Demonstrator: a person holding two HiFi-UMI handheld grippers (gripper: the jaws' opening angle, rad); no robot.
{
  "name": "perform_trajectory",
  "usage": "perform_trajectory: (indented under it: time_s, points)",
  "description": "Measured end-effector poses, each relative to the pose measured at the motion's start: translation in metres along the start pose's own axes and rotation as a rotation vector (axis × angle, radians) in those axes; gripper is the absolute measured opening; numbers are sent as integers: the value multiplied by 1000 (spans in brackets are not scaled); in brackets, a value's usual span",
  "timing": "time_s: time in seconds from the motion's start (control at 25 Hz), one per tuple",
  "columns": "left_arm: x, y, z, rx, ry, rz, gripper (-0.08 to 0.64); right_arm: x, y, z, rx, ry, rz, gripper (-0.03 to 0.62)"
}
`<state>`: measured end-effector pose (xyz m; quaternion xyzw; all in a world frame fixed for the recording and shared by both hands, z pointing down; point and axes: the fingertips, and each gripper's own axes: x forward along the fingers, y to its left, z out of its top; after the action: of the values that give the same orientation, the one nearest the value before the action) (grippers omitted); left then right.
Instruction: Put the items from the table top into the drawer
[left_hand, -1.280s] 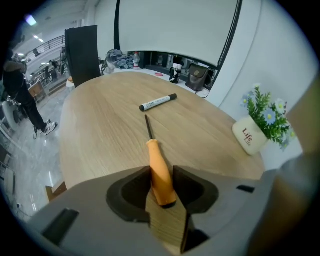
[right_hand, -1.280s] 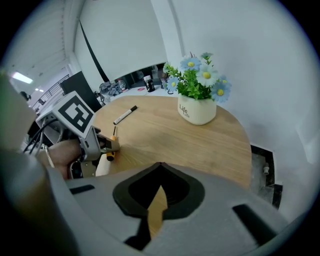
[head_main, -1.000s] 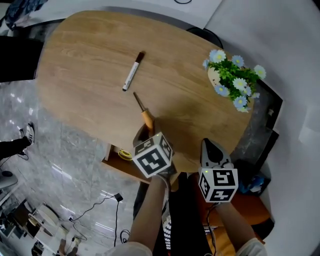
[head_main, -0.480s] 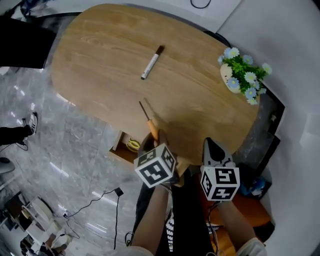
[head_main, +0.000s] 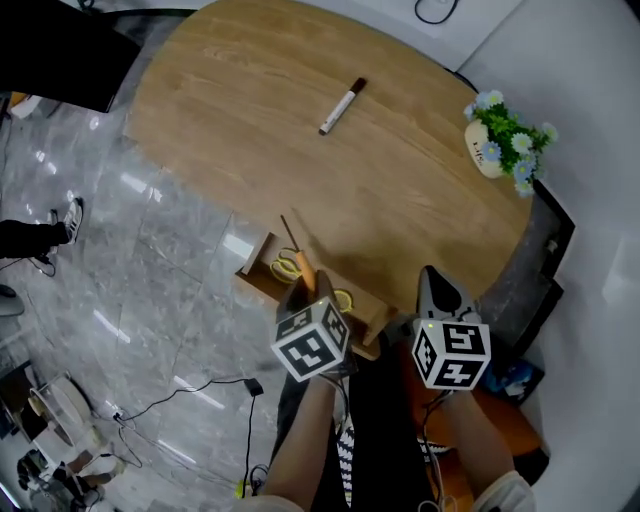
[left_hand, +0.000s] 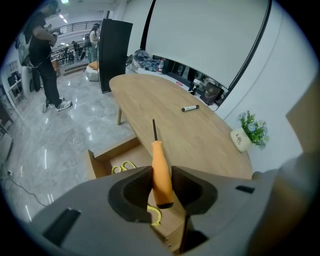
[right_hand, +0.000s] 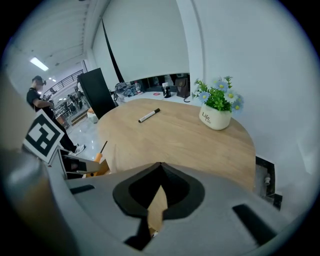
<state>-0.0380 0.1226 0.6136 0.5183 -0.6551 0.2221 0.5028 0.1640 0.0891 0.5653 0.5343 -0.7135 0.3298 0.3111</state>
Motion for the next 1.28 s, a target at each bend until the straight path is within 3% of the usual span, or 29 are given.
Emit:
perform_trajectory:
  time_s: [0.56,0.72,0.8,0.92,1.08,1.28]
  points:
    - [-13,45,-47,-128,46,60,117,-11,16,-22,-25,6,10,-8]
    - [-8,38,-45,-190,31,-4,117,-9,12,-24,-21,11,3,-8]
    - [-8,32,-40,-213,2,-49,169,-9,9,-24,-16,11,-1,-7]
    - [-4,22,-41,-192,7,-90,198,-9,6,-23,-6,11,-6,-8]
    - [-6,29,-33,-160,21,-57,198,-6,5,-20,11,7,-7,-8]
    - [2,26,-33,-142,31,-70,198,-3,6,-22,20,13,-5,-8]
